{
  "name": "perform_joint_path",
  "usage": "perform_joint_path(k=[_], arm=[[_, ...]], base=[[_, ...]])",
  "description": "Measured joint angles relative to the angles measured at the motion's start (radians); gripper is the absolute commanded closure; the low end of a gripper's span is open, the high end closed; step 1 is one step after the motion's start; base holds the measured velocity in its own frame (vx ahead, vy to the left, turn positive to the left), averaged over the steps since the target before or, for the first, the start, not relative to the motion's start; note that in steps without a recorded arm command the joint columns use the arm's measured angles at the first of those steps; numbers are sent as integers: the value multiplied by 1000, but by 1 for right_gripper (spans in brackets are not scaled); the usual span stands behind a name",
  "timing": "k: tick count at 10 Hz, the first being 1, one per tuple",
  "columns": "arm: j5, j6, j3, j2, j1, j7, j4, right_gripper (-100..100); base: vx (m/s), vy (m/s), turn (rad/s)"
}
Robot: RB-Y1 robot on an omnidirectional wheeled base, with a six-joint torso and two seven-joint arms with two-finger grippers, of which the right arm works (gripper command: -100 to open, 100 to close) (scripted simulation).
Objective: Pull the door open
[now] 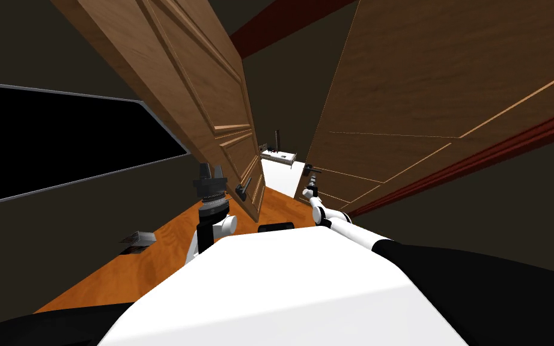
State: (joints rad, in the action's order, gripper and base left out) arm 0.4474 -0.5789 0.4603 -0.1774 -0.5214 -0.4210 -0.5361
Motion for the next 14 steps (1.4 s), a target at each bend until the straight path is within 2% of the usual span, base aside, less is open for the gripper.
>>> perform_joint_path(k=[3, 4, 5, 6, 7, 8, 9, 10, 11, 12, 13, 14], arm=[[8, -1, 9, -2, -19, -10, 34, -100], [12, 4, 14, -15, -3, -4, 24, -100], [13, -2, 15, -40, -11, 12, 54, -100], [16, -4, 19, -53, 6, 26, 49, -100], [18, -14, 20, -86, 5, 49, 83, -100], [20, -15, 21, -103, 4, 64, 93, -100], [23, -1, 27, -98, 20, 59, 61, -100], [31, 29, 44, -96, 61, 47, -5, -100], [32, 30, 43, -115, 61, 59, 10, -100], [31, 19, 40, -127, 51, 72, 37, -100], [29, 2, 31, -165, 43, 103, 89, -100], [32, 4, 38, -167, 51, 108, 77, -100]], base=[[38, -18, 93], [134, -9, 189], [141, -27, 229], [165, -79, 225], [119, -60, 67], [48, -12, -18], [130, -50, 213], [118, -63, 113], [32, -29, -3], [77, -71, 150], [87, -88, 73], [30, -34, 5]])
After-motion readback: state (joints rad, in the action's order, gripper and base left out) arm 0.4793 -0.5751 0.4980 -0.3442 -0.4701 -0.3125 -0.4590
